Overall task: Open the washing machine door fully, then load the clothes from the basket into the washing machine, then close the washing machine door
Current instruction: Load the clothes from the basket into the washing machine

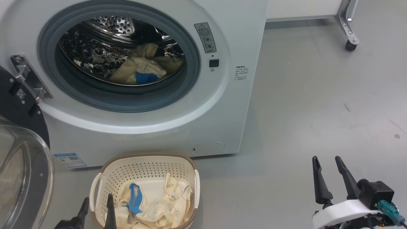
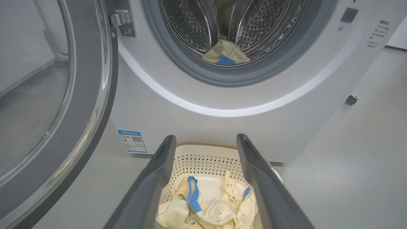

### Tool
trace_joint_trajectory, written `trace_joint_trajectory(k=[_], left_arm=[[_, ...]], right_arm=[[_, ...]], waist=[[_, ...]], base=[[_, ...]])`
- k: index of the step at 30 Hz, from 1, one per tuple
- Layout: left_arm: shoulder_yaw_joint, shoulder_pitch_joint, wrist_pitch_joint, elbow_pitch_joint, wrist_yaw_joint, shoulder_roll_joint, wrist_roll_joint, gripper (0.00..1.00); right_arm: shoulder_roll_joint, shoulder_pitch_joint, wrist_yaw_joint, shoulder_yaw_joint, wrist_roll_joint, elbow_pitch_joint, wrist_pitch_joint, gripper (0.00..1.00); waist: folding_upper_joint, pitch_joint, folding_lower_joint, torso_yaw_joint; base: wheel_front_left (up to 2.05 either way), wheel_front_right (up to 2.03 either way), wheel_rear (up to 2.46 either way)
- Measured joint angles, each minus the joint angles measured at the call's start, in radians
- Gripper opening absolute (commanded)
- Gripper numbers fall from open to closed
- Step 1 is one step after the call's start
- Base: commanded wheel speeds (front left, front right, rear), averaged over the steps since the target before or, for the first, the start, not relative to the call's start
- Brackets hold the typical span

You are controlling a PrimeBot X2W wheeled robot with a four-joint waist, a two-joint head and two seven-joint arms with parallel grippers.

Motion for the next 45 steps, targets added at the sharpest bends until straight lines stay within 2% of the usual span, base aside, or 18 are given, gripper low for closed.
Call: trace_joint_trajectory(k=[8, 23, 27, 30, 45], left_arm=[[-0.004, -0.014, 0.022, -0.002, -0.003, 0.045, 0.015, 1.00], [-0.011, -0.181, 0.168, 0.046, -0.060, 0.112, 0.017, 1.00], [0.002, -0.234, 0.204, 0.069, -0.067, 0.120, 0.003, 1.00], [0.024, -0.283, 0.228, 0.091, -0.080, 0.105, -0.061, 1.00], [0.037, -0.428, 0.371, 0.285, -0.096, 0.116, -0.106, 1.00]], right_arm=[[0.005, -0.063, 0.000, 0.010, 0.000, -0.021, 0.000, 1.00], [0.017, -0.199, 0.000, 0.055, -0.004, -0.045, 0.000, 1.00], [0.018, -0.236, 0.000, 0.062, -0.004, -0.050, 0.000, 1.00], [0.019, -0.263, 0.000, 0.063, -0.004, -0.056, 0.000, 1.00], [0.024, -0.366, 0.000, 0.077, -0.005, -0.054, 0.000, 1.00]], waist=[[0.0000, 0.089, 0.0000, -0.027], [0.0000, 0.293, 0.0000, -0.091], [0.0000, 0.350, 0.0001, -0.108], [0.0000, 0.394, 0.0000, -0.120], [0.0000, 0.573, 0.0002, -0.164]], base=[[0.00, 0.00, 0.00], [0.00, 0.00, 0.00], [0.00, 0.00, 0.00], [0.00, 0.00, 0.00], [0.00, 0.00, 0.00]])
